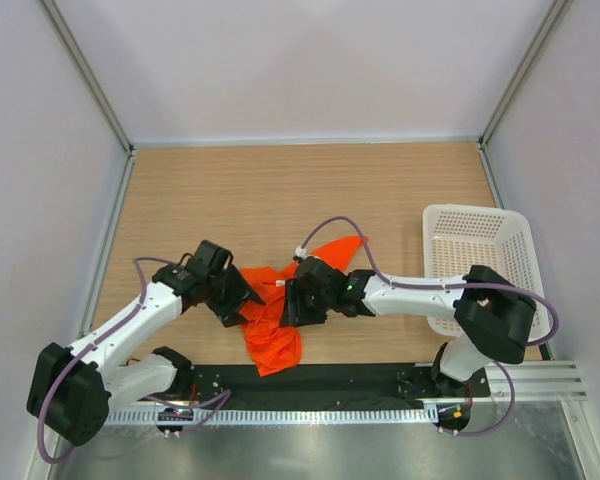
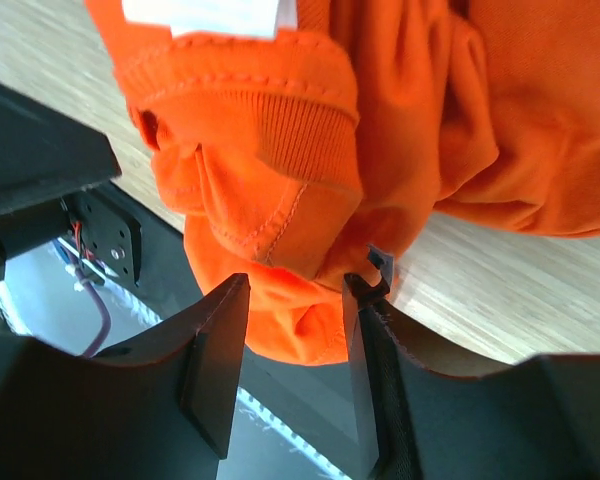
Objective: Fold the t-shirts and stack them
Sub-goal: Flatten the tshirt out
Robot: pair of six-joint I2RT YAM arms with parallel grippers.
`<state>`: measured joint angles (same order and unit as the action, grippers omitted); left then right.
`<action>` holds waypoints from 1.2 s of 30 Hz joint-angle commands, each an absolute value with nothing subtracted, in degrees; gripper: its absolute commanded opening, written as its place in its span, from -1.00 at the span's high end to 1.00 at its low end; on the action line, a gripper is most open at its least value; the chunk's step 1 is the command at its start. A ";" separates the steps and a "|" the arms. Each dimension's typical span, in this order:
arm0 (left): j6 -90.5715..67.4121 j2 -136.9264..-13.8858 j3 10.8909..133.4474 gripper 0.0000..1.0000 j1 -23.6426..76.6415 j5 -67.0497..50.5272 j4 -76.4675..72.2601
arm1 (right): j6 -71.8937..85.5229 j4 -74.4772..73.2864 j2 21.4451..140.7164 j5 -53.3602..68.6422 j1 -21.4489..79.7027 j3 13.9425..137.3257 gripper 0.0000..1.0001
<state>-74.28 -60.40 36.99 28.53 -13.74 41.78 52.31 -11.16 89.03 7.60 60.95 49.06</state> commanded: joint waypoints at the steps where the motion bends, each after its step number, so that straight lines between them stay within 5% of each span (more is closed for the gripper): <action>1: -73.21 -60.47 36.74 -0.20 29.27 -14.33 40.08 | 53.96 -9.40 89.82 5.01 60.21 51.24 0.01; 12: -71.55 -63.81 34.72 -0.22 29.53 -14.15 38.24 | 54.32 -9.40 94.12 5.89 59.42 53.96 0.06; 26: -65.84 -70.22 38.75 0.44 29.44 -6.95 39.99 | 52.30 -11.60 94.13 5.98 58.54 54.76 0.50; 30: -62.50 -73.65 42.27 1.00 29.44 -4.58 42.18 | 51.07 -13.35 94.04 4.84 58.01 54.75 0.85; 31: -61.79 -74.26 43.41 1.00 29.53 -2.92 42.97 | 50.72 -13.79 93.87 4.49 57.92 54.76 0.98; 36: -58.72 -70.50 49.99 0.99 29.53 2.72 48.06 | 45.19 -22.38 91.24 0.27 57.13 58.52 0.98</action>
<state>-62.28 -73.97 44.51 29.28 -3.44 43.90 50.02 -15.94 94.61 4.78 57.78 53.91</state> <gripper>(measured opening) 0.006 0.038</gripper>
